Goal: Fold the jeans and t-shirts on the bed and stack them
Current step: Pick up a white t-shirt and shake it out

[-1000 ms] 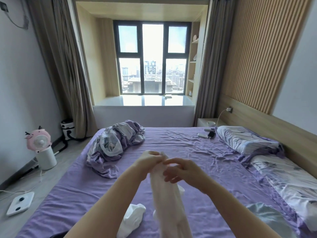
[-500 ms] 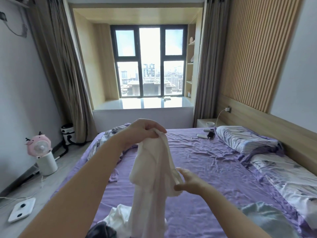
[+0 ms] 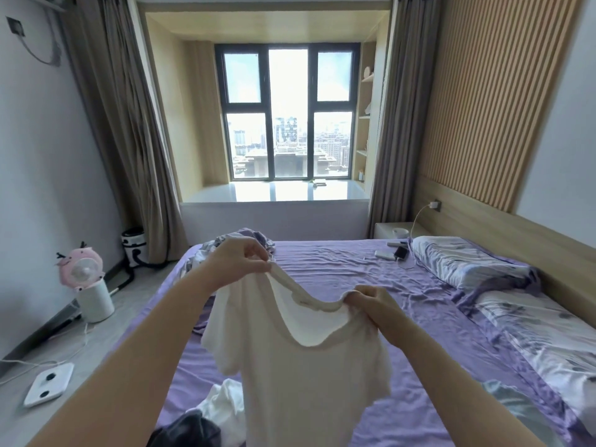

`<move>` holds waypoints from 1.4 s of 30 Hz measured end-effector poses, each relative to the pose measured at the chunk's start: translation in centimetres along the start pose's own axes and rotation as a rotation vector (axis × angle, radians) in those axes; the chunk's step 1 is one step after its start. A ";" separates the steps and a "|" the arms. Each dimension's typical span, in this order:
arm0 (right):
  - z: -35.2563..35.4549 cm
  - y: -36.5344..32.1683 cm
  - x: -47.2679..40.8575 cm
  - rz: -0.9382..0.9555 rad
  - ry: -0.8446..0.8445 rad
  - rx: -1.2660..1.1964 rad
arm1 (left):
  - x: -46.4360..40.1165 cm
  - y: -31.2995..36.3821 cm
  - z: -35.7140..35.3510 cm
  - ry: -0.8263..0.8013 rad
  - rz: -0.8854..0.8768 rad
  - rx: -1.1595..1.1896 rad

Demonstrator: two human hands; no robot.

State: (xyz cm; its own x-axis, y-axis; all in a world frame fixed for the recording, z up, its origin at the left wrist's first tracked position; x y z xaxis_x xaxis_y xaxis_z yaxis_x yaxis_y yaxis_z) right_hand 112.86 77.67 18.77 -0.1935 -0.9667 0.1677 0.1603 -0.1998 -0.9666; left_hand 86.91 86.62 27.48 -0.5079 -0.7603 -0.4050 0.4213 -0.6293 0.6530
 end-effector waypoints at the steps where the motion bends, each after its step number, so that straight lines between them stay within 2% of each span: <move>1: 0.4 -0.4 0.2 0.007 -0.034 0.044 | 0.1 -0.5 0.0 -0.007 0.002 -0.022; 4: 1.7 -1.2 0.4 -0.004 -0.118 0.086 | 0.5 -2.0 -0.1 0.003 0.015 -0.090; 8: 2.3 -1.6 0.1 0.131 0.099 0.406 | 1.1 -3.0 -0.9 0.020 0.008 -0.049; 11: 2.0 -1.8 -0.2 0.218 0.154 0.452 | 1.6 -3.1 -1.6 0.021 -0.036 -0.079; 16: 2.4 -1.8 -0.4 0.334 0.304 0.760 | 1.8 -2.4 -1.0 0.094 -0.090 -0.097; 24: 1.8 -1.1 0.1 0.307 0.398 0.504 | 0.0 -0.5 -0.5 0.148 -0.115 0.022; 27: 1.1 -1.2 0.2 0.197 0.321 0.410 | -0.4 -0.1 -0.5 0.153 -0.120 0.001; 29: 0.5 -1.2 0.1 0.176 0.280 0.493 | -0.5 0.1 -0.4 0.158 -0.123 -0.019; 32: 0.0 -0.9 -0.1 0.240 0.309 0.722 | -0.4 -0.1 0.3 0.169 -0.120 -0.047; 35: 0.6 -1.0 0.0 0.273 0.322 0.839 | 0.2 -0.5 1.5 0.215 -0.101 -0.063; 39: 1.3 -2.2 0.4 0.249 0.380 0.763 | 1.3 -0.8 2.2 0.234 -0.114 -0.048; 42: 1.4 -3.2 0.8 0.173 0.323 0.642 | 1.6 -1.1 2.3 0.235 -0.093 -0.062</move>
State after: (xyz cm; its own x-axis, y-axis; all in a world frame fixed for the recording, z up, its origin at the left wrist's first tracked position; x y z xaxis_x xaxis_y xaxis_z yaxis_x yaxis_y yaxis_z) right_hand 113.58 77.33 22.28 -0.3735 -0.9174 -0.1374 0.7295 -0.1991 -0.6543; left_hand 83.90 86.46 27.56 -0.3612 -0.7107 -0.6036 0.4300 -0.7014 0.5685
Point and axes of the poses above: each hand's wrist, its own x-axis away from the middle knuckle, its own z-axis out of the back of the hand, y = z × x, the point moved 1 cm from there along -x, towards the middle knuckle, and after that the axes turned 12 degrees about -z, right-handed, at the moved point
